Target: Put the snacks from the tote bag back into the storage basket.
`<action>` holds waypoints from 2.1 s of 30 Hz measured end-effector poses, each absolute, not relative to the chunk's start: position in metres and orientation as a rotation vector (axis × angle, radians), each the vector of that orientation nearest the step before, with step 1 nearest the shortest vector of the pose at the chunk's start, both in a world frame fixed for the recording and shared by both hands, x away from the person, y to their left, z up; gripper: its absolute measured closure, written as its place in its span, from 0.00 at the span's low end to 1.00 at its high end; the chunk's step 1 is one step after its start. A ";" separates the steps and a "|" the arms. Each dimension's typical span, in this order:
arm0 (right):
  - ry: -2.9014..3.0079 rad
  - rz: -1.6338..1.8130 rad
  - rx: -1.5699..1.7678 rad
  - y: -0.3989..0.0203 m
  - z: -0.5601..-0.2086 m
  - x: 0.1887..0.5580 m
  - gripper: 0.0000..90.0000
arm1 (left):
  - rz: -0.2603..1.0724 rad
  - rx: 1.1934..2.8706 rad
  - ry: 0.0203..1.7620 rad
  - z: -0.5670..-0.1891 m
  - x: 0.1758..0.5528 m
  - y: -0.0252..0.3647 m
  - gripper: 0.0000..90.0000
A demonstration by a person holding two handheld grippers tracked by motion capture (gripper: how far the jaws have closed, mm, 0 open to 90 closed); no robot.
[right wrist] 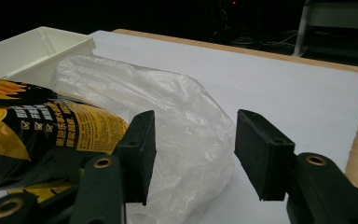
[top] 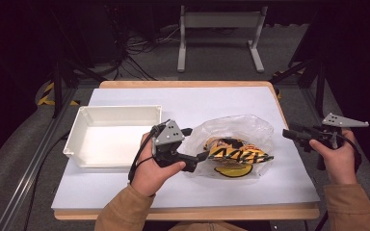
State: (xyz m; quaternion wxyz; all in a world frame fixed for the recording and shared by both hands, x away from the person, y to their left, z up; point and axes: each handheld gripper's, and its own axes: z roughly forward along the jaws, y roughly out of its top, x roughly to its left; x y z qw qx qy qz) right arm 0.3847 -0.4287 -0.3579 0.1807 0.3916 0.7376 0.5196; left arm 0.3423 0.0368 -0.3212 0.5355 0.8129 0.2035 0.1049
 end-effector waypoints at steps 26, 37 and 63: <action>2.098 1.514 1.101 -0.425 -0.361 0.387 0.51 | 0.122 1.942 0.327 -0.361 0.365 -0.015 0.08; 2.106 1.509 1.103 -0.422 -0.362 0.388 0.50 | 0.211 1.982 0.275 -0.369 0.371 -0.021 0.25; 2.117 1.509 1.098 -0.420 -0.364 0.389 0.50 | 0.291 1.921 0.341 -0.361 0.394 -0.022 0.87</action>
